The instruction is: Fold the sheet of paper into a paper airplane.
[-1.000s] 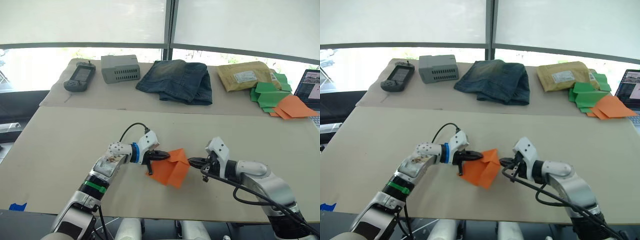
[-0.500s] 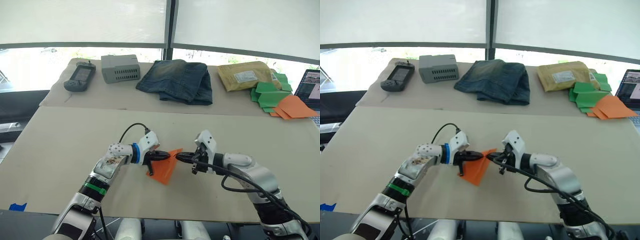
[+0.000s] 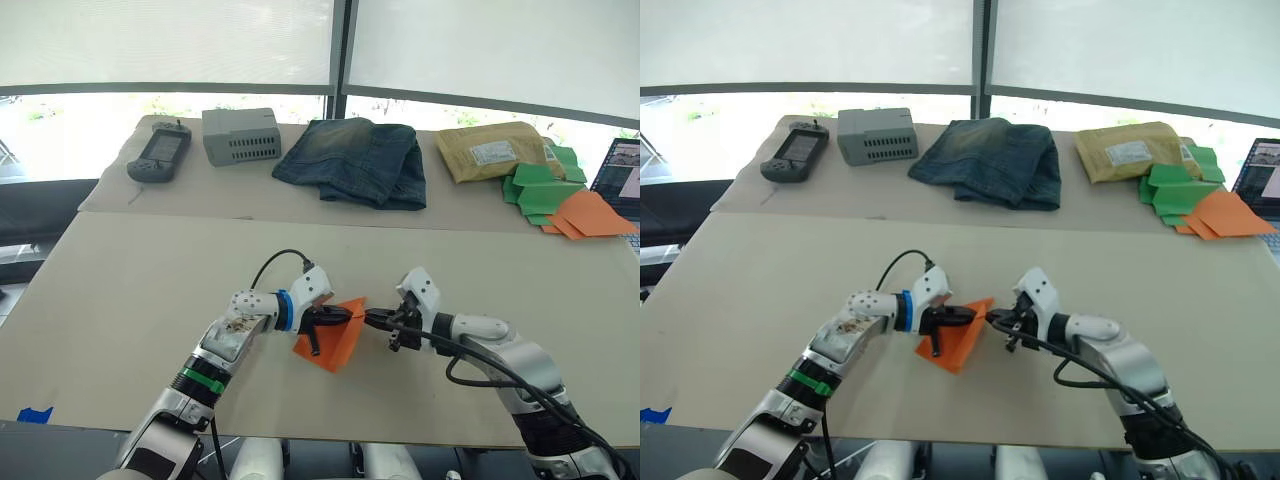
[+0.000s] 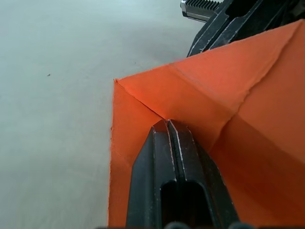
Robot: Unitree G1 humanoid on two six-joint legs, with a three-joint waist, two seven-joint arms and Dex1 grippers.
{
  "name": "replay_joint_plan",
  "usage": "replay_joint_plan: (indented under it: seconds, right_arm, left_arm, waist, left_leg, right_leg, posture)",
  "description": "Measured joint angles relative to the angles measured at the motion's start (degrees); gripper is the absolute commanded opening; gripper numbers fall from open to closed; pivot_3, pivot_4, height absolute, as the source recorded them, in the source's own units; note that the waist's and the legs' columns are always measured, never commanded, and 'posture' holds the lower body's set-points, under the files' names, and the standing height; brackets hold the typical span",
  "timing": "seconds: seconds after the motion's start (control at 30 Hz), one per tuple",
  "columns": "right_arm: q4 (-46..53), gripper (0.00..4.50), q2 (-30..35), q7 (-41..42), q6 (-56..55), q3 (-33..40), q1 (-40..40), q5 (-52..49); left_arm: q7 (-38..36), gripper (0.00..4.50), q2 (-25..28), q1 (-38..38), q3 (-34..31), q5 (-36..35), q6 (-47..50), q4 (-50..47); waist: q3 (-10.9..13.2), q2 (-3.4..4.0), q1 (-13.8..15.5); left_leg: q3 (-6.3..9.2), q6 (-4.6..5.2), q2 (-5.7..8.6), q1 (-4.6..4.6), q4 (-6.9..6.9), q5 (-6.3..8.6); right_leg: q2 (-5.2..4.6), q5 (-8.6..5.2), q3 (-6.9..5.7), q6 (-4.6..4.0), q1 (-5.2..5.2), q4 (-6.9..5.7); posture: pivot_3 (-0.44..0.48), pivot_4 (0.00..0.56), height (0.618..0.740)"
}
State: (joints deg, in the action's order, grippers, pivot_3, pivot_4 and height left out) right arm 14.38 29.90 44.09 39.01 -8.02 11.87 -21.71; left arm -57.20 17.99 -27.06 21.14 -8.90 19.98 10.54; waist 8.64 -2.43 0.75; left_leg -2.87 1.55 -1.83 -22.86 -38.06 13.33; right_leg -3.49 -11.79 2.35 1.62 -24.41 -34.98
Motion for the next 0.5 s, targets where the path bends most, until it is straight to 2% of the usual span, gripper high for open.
replay_joint_plan:
  seconds: [0.5]
  right_arm:
    - [0.04, 0.00, -0.97, -1.67, -0.01, 0.20, -1.12, 0.08]
  left_arm:
    - [-2.36, 0.02, 0.48, -0.98, 1.08, 0.59, 0.02, 0.28]
  waist:
    - [0.00, 0.00, -0.07]
  left_leg:
    - [0.00, 0.00, -0.01, 0.01, 0.00, 0.00]
  right_leg:
    - [0.02, -0.01, 0.00, -0.01, 0.01, -0.01]
  posture:
    - [0.000, 0.150, 0.722]
